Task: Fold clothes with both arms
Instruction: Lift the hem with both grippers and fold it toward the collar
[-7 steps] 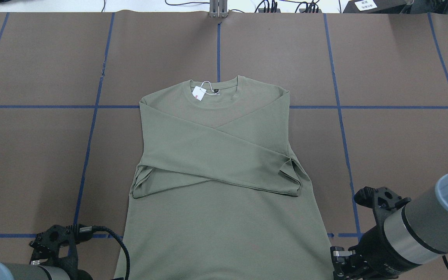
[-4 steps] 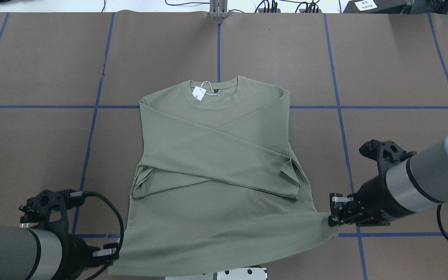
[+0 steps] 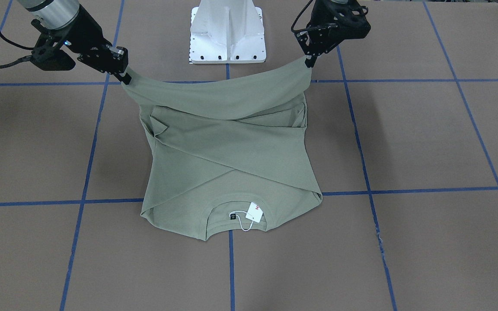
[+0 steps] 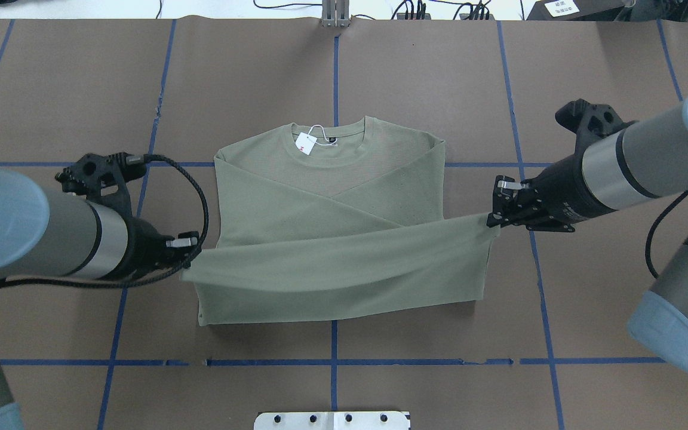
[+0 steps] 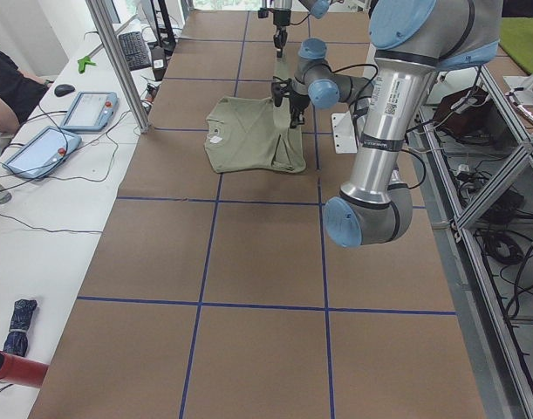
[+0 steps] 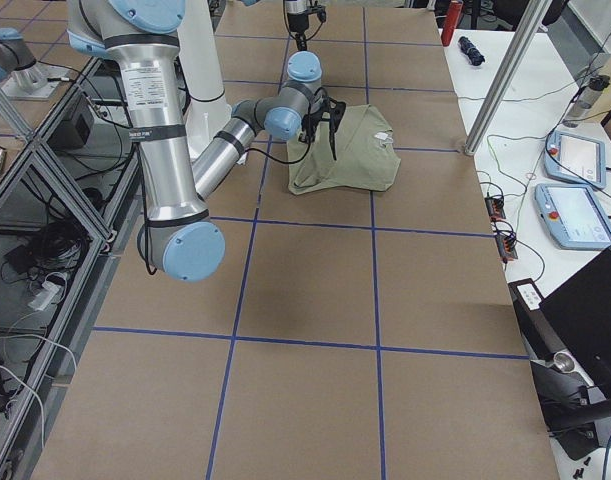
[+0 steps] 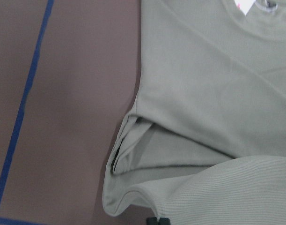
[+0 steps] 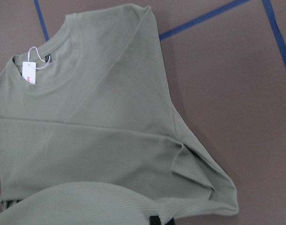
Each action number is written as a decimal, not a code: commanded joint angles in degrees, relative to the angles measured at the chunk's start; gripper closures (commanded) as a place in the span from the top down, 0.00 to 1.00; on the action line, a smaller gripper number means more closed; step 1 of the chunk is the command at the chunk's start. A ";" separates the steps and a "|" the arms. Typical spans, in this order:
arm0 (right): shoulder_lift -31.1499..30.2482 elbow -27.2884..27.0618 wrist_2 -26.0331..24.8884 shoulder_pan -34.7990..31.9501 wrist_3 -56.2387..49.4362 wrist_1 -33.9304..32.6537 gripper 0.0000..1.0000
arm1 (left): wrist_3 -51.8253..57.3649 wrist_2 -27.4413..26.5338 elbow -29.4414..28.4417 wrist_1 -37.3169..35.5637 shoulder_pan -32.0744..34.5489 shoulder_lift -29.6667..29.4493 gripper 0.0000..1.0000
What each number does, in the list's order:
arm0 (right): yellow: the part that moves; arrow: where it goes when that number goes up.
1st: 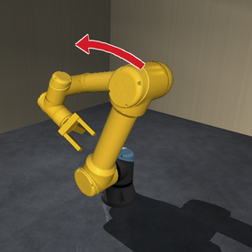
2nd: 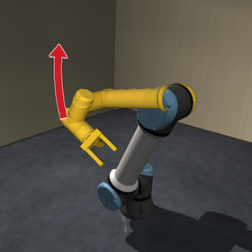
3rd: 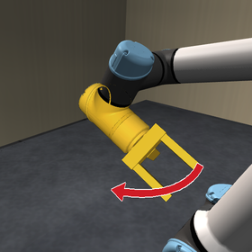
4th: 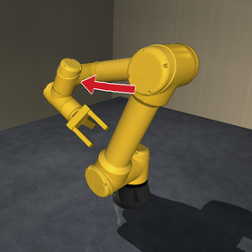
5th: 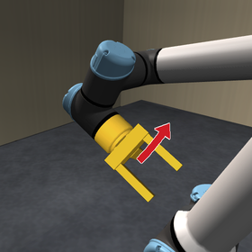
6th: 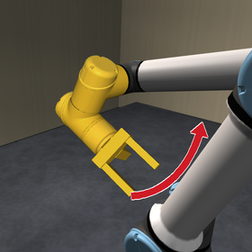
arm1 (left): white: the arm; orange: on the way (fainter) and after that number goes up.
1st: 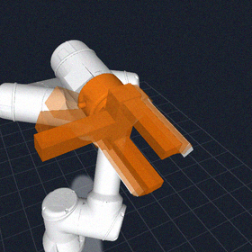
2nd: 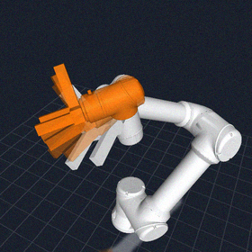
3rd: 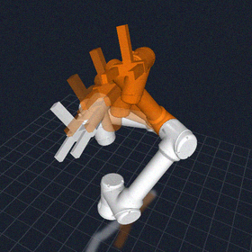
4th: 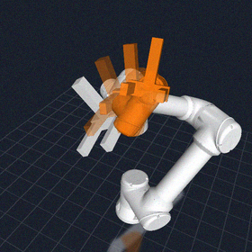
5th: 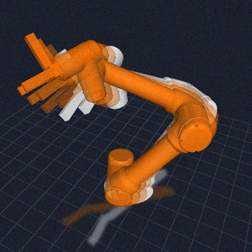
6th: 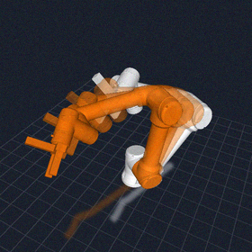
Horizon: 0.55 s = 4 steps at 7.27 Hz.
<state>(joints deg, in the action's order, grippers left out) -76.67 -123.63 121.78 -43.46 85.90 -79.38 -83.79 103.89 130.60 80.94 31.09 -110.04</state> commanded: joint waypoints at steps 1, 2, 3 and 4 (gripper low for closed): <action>8.86 9.24 -6.70 -0.92 -1.43 0.10 0.00 | 4.41 0.09 -8.22 0.97 7.29 -3.85 0.00; 11.08 12.41 -9.17 -1.19 -2.92 0.10 0.00 | 4.43 -0.09 -14.52 4.54 9.23 -6.30 0.00; 12.14 16.45 -9.98 -2.32 -4.68 0.27 0.00 | 4.43 -0.26 -21.80 11.54 9.77 -6.85 0.00; 13.90 20.49 -10.68 -2.77 -4.87 2.54 0.00 | 4.34 -0.27 -27.88 18.22 10.13 -6.85 0.00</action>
<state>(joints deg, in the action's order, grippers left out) -64.97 -108.20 112.39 -45.45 82.00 -78.61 -79.49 103.71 110.68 91.35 40.37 -116.33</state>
